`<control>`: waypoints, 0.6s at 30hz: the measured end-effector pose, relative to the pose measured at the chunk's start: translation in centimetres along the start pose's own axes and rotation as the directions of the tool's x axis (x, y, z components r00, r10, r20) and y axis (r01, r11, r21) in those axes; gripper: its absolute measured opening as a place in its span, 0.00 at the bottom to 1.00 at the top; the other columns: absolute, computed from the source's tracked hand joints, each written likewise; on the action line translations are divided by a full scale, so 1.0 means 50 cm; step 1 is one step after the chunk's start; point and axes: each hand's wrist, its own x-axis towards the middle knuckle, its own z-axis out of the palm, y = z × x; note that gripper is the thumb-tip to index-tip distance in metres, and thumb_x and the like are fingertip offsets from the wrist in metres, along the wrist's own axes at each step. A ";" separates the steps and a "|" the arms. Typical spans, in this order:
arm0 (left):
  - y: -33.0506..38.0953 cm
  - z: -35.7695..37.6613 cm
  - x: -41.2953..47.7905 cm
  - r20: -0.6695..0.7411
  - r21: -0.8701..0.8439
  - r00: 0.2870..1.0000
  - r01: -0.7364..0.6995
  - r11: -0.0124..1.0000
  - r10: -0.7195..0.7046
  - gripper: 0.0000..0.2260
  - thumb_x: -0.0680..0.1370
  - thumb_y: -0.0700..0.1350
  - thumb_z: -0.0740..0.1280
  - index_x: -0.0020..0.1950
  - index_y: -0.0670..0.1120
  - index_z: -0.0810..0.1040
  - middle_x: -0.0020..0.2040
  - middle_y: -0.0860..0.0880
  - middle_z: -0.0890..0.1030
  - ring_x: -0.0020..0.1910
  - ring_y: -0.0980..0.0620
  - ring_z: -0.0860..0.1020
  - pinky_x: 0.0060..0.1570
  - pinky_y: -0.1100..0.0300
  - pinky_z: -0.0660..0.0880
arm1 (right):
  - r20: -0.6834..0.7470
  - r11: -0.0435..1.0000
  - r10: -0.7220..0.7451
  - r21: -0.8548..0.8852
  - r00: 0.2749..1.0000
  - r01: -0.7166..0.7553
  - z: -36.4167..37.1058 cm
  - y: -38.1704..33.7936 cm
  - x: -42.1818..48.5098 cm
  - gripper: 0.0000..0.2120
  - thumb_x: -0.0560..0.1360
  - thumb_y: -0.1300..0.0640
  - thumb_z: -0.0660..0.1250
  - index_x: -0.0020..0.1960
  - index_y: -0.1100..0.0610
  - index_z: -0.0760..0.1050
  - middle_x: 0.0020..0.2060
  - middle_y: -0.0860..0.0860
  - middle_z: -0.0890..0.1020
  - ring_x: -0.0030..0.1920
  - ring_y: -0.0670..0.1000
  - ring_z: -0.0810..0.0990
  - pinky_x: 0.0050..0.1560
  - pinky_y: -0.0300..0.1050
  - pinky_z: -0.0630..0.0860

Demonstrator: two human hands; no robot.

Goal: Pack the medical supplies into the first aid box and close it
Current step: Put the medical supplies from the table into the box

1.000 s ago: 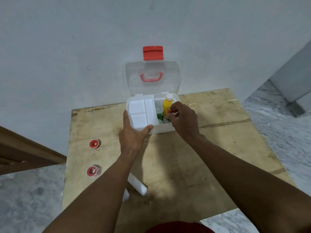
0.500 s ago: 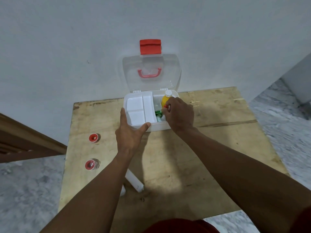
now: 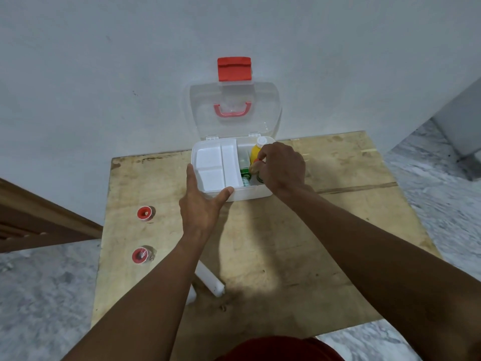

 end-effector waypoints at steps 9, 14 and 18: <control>0.003 0.000 0.000 0.005 -0.020 1.000 -0.015 1.000 0.016 0.47 0.69 0.57 0.77 0.80 0.50 0.54 0.69 0.45 0.74 0.66 0.43 0.74 0.63 0.47 0.75 | 0.070 0.989 -0.056 -0.135 0.996 0.065 0.019 -0.002 0.013 0.06 0.73 0.59 0.69 0.48 0.56 0.82 0.49 0.54 0.76 0.52 0.58 0.76 0.51 0.53 0.70; 0.004 0.002 -0.001 0.002 -0.028 1.000 -0.015 0.999 0.015 0.48 0.69 0.55 0.77 0.81 0.49 0.53 0.69 0.46 0.74 0.66 0.45 0.73 0.63 0.51 0.75 | 0.030 0.981 -0.026 -0.190 0.999 0.031 0.045 0.019 0.003 0.06 0.69 0.52 0.73 0.43 0.53 0.83 0.55 0.55 0.69 0.55 0.59 0.68 0.51 0.54 0.70; 0.001 0.002 0.000 0.001 -0.040 1.000 0.000 0.999 0.000 0.48 0.69 0.55 0.77 0.81 0.50 0.52 0.70 0.46 0.73 0.67 0.45 0.73 0.64 0.52 0.74 | 0.051 0.995 0.023 -0.094 0.998 -0.018 0.045 0.017 0.012 0.06 0.67 0.51 0.75 0.42 0.52 0.83 0.58 0.54 0.66 0.58 0.58 0.66 0.53 0.53 0.69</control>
